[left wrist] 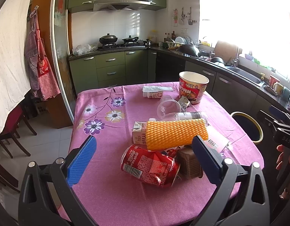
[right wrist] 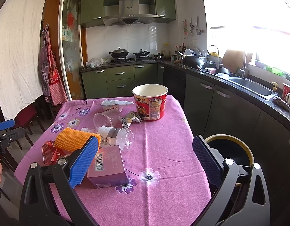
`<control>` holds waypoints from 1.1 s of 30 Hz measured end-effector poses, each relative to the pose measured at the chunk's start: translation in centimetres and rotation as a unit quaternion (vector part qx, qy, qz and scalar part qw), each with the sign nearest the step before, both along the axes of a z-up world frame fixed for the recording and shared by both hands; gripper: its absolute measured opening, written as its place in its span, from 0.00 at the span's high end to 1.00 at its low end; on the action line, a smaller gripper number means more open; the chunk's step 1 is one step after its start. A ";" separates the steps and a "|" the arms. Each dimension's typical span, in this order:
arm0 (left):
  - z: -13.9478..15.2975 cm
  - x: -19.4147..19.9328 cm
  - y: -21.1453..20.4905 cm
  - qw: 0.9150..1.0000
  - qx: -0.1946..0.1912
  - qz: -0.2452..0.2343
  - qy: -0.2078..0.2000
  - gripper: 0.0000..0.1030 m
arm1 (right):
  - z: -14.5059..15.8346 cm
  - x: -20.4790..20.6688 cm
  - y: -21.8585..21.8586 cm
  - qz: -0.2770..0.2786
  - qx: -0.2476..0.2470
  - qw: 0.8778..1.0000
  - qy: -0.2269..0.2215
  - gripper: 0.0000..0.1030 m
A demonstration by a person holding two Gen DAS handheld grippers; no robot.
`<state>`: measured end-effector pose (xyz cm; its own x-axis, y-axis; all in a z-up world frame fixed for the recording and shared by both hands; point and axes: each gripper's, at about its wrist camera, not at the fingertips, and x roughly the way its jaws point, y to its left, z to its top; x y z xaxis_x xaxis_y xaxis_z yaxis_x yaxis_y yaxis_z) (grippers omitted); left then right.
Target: Collect trash
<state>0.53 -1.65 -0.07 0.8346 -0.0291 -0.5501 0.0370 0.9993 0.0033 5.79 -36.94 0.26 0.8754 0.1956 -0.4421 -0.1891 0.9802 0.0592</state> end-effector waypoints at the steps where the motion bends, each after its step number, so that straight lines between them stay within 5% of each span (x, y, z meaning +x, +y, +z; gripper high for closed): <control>1: 0.0 0.0 0.0 1.000 0.000 0.000 0.000 0.06 | 0.0 0.0 0.0 0.000 0.000 1.000 0.000 0.04; 33: -0.7 0.9 0.0 1.000 -0.003 -0.003 0.011 0.06 | -0.5 0.8 -0.1 0.000 0.000 1.000 0.011 0.04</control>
